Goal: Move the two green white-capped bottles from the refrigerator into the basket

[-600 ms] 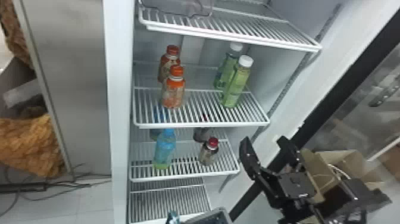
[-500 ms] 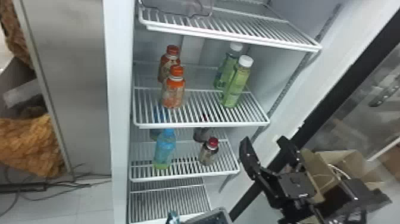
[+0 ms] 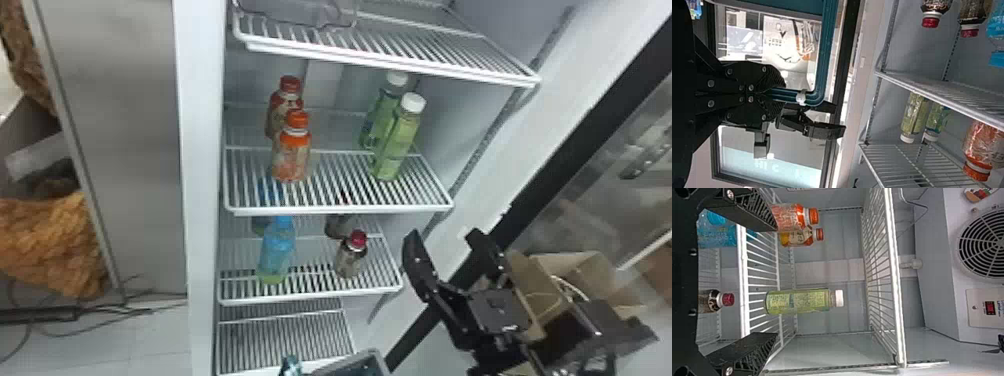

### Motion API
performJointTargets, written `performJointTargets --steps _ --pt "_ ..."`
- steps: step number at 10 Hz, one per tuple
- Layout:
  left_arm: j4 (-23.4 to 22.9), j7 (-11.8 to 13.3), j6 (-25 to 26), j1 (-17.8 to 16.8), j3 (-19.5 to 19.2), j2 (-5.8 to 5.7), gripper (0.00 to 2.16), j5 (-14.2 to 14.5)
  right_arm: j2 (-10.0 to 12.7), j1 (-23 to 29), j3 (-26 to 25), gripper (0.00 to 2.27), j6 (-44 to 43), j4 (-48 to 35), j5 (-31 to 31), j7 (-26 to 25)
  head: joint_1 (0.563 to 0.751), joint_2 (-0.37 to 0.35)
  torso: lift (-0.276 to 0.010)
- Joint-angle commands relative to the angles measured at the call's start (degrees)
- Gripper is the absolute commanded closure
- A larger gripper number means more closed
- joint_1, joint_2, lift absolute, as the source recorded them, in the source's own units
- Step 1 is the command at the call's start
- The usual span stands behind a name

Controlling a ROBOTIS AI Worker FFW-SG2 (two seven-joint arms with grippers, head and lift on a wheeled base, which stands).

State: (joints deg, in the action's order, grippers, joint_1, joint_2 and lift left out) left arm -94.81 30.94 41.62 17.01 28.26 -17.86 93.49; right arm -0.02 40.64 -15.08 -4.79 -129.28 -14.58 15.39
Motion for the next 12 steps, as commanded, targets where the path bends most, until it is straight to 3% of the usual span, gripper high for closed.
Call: performJointTargets --steps 1,5,12 --pt "-0.04 0.09 0.00 0.00 -0.04 0.02 1.21 0.09 0.02 -0.14 0.00 0.09 0.00 0.40 -0.04 -0.27 0.695 -0.350 -0.004" --pt "-0.04 0.00 0.00 0.14 -0.15 0.02 1.21 0.09 -0.16 -4.08 -1.37 0.09 0.00 4.05 1.33 -0.45 0.695 -0.350 -0.004" --pt "-0.04 0.00 0.14 0.14 -0.27 0.02 1.22 0.20 -2.44 -18.00 -1.71 0.09 1.69 16.71 3.39 -0.53 0.695 -0.350 -0.004"
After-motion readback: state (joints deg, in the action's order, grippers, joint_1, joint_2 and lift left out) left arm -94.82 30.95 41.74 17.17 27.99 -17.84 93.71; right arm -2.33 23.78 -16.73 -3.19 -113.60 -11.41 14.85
